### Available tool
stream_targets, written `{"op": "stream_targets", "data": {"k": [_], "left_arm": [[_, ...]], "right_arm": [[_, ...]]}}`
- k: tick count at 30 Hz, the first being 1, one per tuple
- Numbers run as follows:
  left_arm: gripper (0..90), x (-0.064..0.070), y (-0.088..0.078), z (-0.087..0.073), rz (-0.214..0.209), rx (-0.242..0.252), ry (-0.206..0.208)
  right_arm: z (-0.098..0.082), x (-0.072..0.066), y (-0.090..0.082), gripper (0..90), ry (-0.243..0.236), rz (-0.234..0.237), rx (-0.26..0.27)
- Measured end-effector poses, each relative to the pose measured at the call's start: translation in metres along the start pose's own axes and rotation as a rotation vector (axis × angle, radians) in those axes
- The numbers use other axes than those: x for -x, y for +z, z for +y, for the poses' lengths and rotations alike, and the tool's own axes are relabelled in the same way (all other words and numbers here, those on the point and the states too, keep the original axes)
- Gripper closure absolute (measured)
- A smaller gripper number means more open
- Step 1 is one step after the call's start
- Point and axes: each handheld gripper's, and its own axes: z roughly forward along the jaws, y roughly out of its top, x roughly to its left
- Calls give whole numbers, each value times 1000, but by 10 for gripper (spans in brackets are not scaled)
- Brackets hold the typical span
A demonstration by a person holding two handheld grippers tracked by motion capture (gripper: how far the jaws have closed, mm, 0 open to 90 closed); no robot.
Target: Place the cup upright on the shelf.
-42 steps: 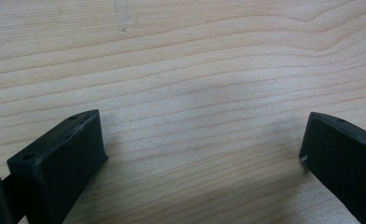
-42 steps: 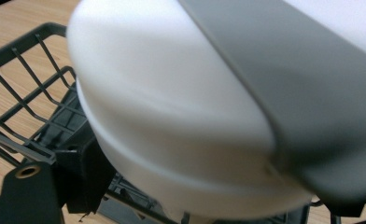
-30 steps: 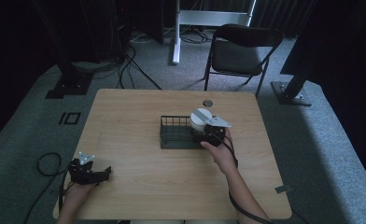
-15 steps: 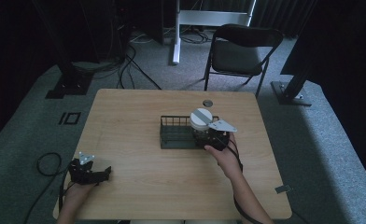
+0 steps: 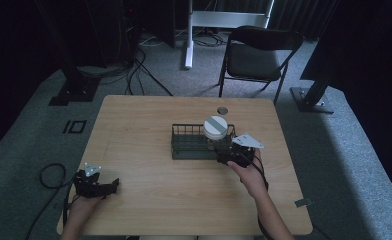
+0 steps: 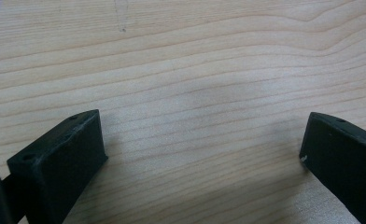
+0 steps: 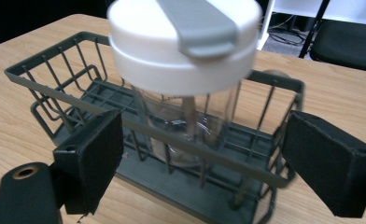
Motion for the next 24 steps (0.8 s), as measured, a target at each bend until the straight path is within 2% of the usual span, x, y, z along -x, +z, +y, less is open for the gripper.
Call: {"op": "stream_targets", "data": {"k": [9,24], "left_arm": [[2,0,0,0,0,0,0],[2,0,0,0,0,0,0]], "right_arm": [[-16,12,-10,127,6,-12,1],[-53,29,-16,127,22,-16,-62]]}}
